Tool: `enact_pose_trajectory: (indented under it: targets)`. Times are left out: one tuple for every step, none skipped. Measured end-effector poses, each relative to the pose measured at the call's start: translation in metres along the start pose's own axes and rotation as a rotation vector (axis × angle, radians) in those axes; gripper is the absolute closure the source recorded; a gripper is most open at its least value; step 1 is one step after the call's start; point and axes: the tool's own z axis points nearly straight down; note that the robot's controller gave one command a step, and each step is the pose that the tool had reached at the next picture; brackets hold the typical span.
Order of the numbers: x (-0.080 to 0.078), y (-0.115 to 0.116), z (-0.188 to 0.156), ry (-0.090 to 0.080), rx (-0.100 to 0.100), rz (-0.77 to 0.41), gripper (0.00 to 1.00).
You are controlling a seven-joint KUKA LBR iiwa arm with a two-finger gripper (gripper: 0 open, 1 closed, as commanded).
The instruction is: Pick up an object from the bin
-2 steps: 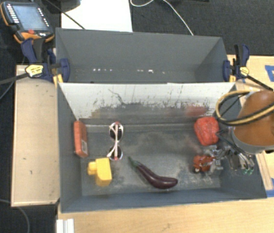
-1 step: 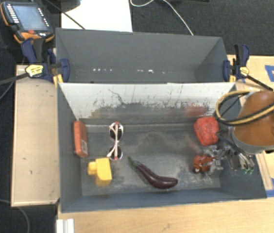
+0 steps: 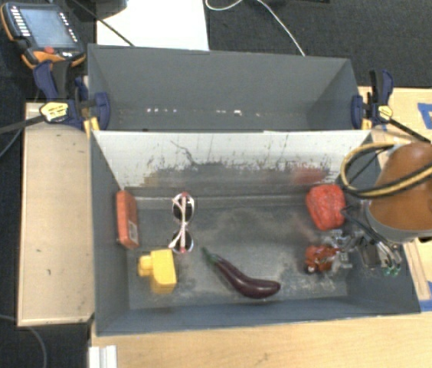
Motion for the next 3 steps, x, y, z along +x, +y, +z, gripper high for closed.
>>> enact_pose_trajectory:
  targets:
    - [0.001, 0.000, -0.020, 0.004, -0.001, 0.000, 1.00]
    - [0.000, 0.000, -0.045, 0.000, 0.000, 0.000, 1.00]
    - [-0.001, 0.000, -0.063, -0.004, 0.001, 0.001, 1.00]
